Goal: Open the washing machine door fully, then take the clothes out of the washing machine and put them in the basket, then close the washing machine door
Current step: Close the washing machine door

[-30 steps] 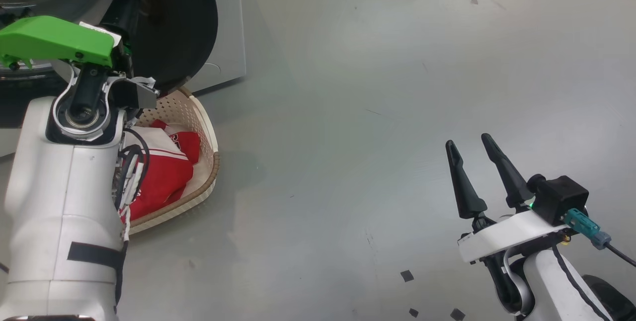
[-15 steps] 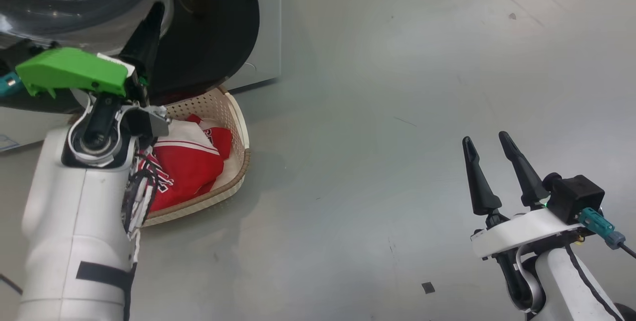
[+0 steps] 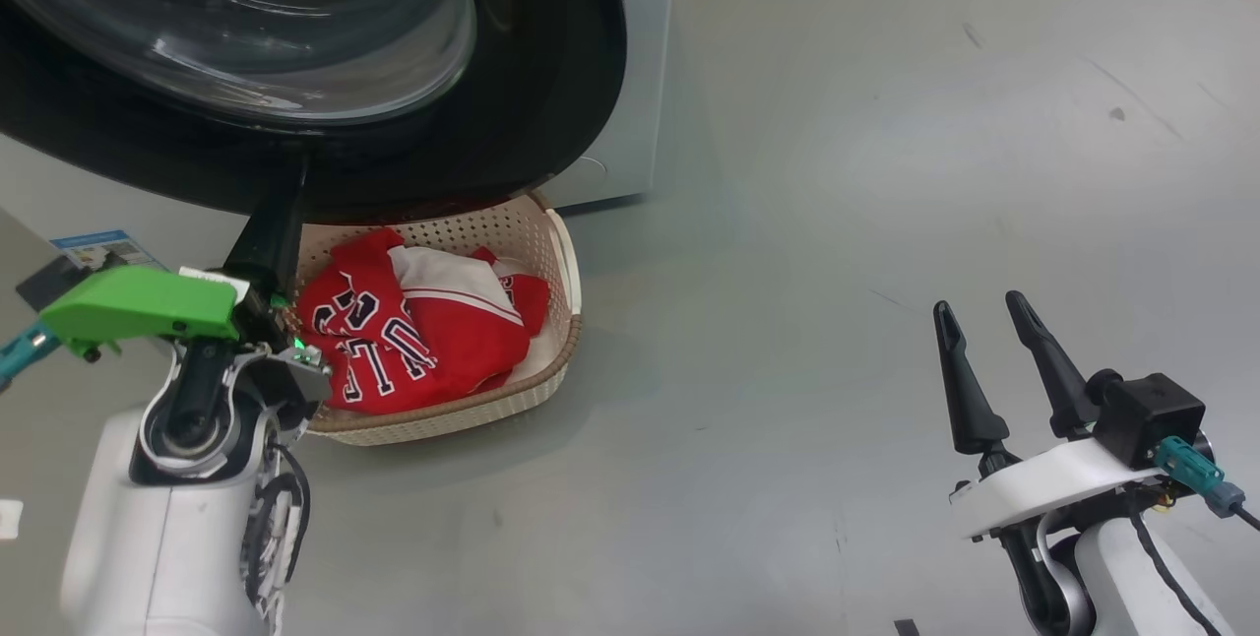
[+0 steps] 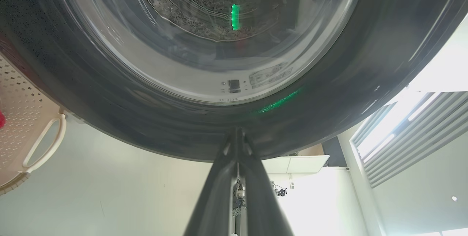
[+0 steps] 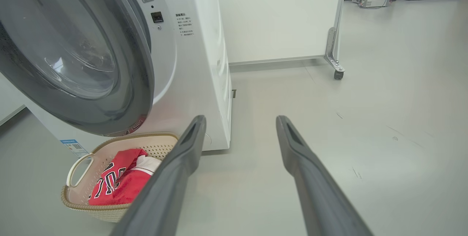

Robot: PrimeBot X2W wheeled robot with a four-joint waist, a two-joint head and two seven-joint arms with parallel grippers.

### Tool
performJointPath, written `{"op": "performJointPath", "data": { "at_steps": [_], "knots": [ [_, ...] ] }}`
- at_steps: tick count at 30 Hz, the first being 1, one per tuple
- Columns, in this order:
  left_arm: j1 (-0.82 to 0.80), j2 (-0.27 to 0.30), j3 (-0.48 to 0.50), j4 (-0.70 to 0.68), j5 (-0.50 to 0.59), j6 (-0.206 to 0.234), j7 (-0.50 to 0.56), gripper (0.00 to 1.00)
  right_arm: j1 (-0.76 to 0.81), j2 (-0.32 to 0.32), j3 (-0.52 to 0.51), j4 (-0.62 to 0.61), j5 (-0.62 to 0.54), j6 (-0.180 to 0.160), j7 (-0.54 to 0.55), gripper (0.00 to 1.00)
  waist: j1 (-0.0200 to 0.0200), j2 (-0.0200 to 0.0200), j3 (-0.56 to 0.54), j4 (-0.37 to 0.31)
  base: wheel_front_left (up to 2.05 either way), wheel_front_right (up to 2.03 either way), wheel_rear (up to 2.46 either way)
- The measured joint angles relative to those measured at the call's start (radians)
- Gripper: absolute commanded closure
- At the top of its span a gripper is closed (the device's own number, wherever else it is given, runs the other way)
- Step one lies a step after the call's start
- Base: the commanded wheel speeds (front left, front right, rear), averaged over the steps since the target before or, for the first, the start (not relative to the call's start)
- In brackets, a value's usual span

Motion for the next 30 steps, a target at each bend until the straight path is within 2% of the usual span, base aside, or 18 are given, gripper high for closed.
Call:
{"op": "performJointPath", "data": {
  "at_steps": [1, 2, 4, 7, 10, 11, 18, 22, 23, 24, 28, 29, 30],
  "knots": [
    [0.019, 0.0, 0.004, -0.014, -0.002, 0.0, -0.006, 0.89, 0.004, 0.0, 0.0, 0.0, -0.001, 0.0, 0.0, 0.0, 0.0, 0.0, -0.005, 0.009, 0.0, 0.0, 0.0],
    [0.038, 0.0, 0.005, -0.03, -0.007, 0.0, -0.007, 0.85, 0.007, -0.001, 0.0, 0.0, -0.002, -0.001, 0.0, 0.0, 0.0, 0.0, -0.011, 0.018, 0.0, 0.0, 0.0],
    [0.067, -0.001, 0.005, -0.06, -0.008, 0.0, -0.008, 0.69, 0.01, -0.002, 0.0, 0.0, -0.003, -0.001, 0.0, 0.0, 0.0, 0.0, -0.022, 0.036, 0.0, 0.0, 0.0],
    [0.11, -0.002, 0.004, -0.101, -0.013, 0.0, -0.015, 0.55, 0.018, -0.002, 0.001, 0.001, -0.003, -0.001, 0.0, 0.0, 0.0, 0.0, -0.04, 0.06, 0.0, 0.0, 0.0],
    [0.156, -0.002, 0.001, -0.131, -0.013, 0.0, -0.021, 0.06, 0.034, -0.002, 0.003, 0.002, -0.003, -0.01, 0.0, 0.0, 0.0, 0.0, -0.062, 0.082, 0.0, 0.0, 0.0],
    [0.172, -0.002, 0.001, -0.139, -0.015, 0.0, -0.027, 0.0, 0.039, -0.001, 0.004, 0.003, -0.003, -0.01, 0.0, 0.0, 0.0, 0.0, -0.069, 0.088, 0.0, 0.0, 0.0],
    [0.277, -0.001, -0.014, -0.166, 0.037, 0.0, -0.095, 0.0, 0.067, -0.001, 0.006, 0.004, -0.011, -0.027, 0.0, 0.0, 0.0, 0.0, -0.12, 0.129, 0.0, 0.0, 0.0],
    [0.316, -0.001, -0.053, -0.167, 0.153, 0.0, -0.144, 0.0, 0.092, -0.003, -0.002, 0.003, -0.011, -0.036, 0.0, 0.0, 0.0, 0.0, -0.142, 0.155, 0.0, 0.0, 0.0],
    [0.316, -0.001, -0.053, -0.167, 0.153, 0.0, -0.144, 0.0, 0.092, -0.003, -0.002, 0.003, -0.011, -0.036, 0.0, 0.0, 0.0, 0.0, -0.142, 0.155, 0.0, 0.0, 0.0],
    [0.328, 0.002, -0.071, -0.18, 0.217, 0.0, -0.173, 0.0, 0.096, -0.006, -0.003, 0.002, -0.012, -0.043, 0.0, 0.0, 0.0, 0.0, -0.152, 0.167, 0.0, 0.0, 0.0],
    [0.344, 0.023, -0.092, -0.197, 0.314, 0.0, -0.222, 0.0, 0.101, -0.008, 0.0, 0.0, -0.013, -0.044, 0.001, 0.0, 0.0, 0.0, -0.168, 0.182, 0.0, 0.0, 0.0],
    [0.362, 0.043, -0.109, -0.205, 0.386, 0.0, -0.257, 0.0, 0.105, -0.008, 0.001, -0.004, -0.014, -0.045, 0.002, 0.0, 0.0, 0.0, -0.179, 0.19, 0.0, 0.0, 0.0],
    [0.362, 0.043, -0.109, -0.205, 0.386, 0.0, -0.257, 0.0, 0.105, -0.008, 0.001, -0.004, -0.014, -0.045, 0.002, 0.0, 0.0, 0.0, -0.179, 0.19, 0.0, 0.0, 0.0]
  ]
}}
